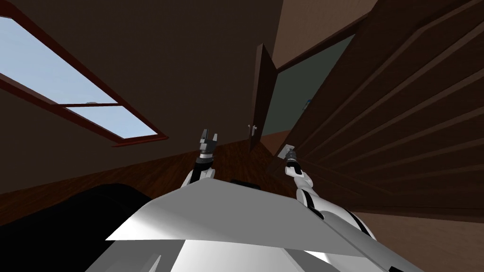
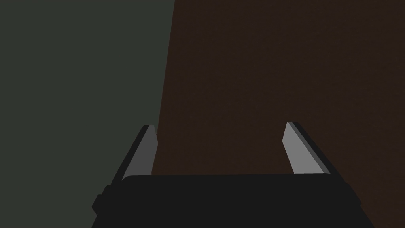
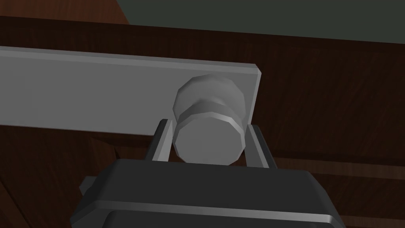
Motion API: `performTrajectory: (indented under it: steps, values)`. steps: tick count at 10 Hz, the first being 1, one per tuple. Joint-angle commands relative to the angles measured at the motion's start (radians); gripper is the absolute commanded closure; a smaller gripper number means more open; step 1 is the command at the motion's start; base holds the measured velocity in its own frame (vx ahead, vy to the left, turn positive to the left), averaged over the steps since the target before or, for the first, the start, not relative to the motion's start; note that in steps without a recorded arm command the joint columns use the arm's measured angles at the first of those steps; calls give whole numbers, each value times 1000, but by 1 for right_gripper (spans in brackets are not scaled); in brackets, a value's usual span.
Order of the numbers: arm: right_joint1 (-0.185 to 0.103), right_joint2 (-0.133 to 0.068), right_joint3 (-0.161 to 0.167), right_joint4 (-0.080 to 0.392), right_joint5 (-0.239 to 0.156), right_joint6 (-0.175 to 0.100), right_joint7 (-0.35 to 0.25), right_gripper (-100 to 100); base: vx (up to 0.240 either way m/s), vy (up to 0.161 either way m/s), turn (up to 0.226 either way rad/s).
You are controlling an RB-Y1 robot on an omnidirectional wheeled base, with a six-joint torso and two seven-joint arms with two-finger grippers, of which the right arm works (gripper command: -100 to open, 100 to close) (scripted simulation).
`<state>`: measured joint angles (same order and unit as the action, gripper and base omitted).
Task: Pull the door open
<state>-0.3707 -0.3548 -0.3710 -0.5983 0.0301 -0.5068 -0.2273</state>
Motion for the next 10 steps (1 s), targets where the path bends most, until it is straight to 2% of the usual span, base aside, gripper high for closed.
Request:
performTrajectory:
  steps: [1,2,5,10]
  values:
    - [-8,3,12,12,5,-9,-4,100,-197,-32,37]
    - [-2,3,8,0,3,-1,-2,100,-85,-12,23]
    - [-4,12,34,-2,13,-1,-15,100,-163,-51,48]
    - [-14,25,92,-12,35,-6,-46,100,-193,-65,64]
